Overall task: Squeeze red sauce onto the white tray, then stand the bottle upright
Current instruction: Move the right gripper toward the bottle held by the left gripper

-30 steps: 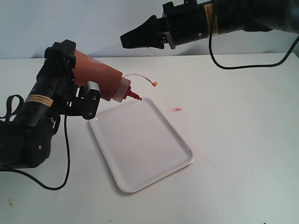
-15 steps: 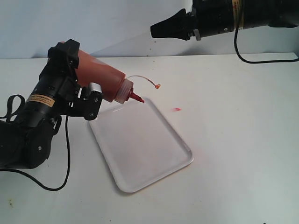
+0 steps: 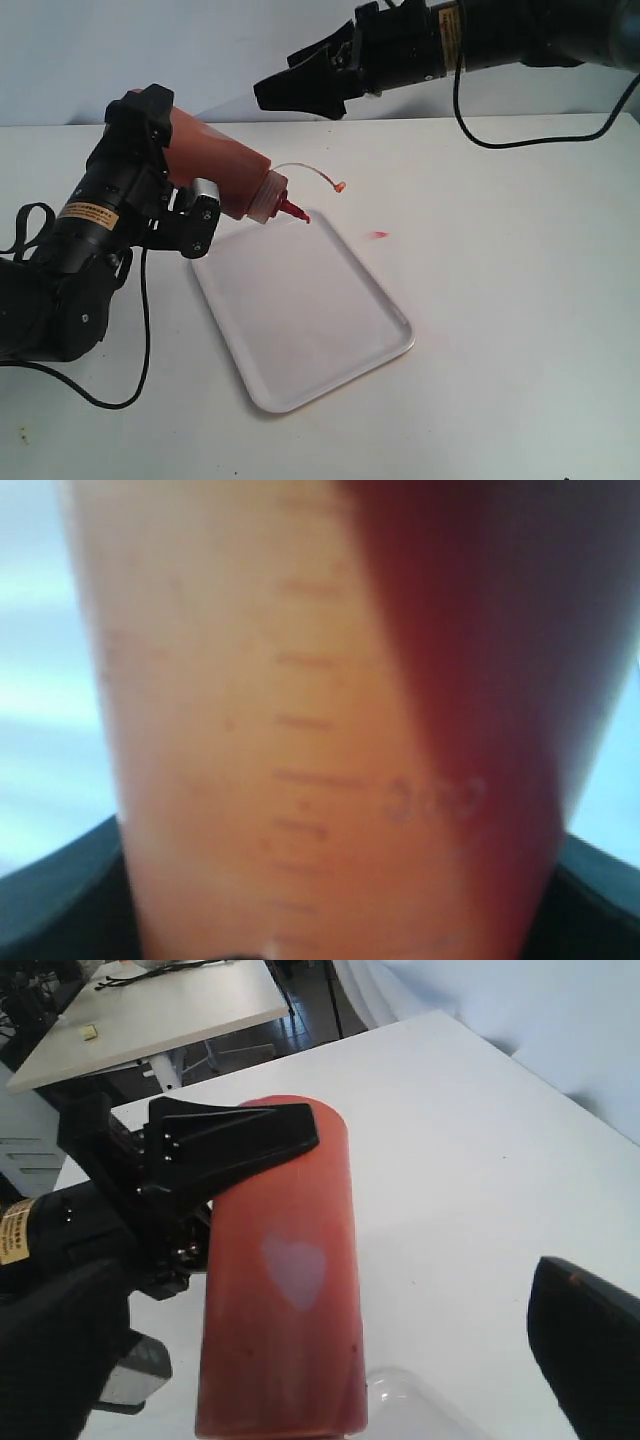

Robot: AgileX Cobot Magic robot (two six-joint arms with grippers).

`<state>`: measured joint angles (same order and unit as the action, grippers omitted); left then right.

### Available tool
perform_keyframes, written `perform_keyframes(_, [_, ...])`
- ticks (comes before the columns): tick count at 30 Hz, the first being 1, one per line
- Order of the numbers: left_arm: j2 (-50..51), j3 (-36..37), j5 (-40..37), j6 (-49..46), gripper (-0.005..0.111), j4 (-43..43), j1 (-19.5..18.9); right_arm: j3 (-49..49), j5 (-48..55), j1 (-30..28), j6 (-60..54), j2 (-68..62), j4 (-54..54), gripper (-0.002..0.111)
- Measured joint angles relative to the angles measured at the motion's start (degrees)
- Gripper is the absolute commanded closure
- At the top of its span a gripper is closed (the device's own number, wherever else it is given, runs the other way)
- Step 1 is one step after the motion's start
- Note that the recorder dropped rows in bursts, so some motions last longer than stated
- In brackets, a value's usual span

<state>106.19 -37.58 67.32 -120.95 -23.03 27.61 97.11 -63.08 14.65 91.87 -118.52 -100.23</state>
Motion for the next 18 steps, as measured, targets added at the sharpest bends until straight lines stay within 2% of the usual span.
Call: perform_keyframes(18, [0.00,0.00,0.00,0.00,0.107,0.00,0.00,0.00,0.62,1.98,-3.88,-5.16,-0.10,0.005])
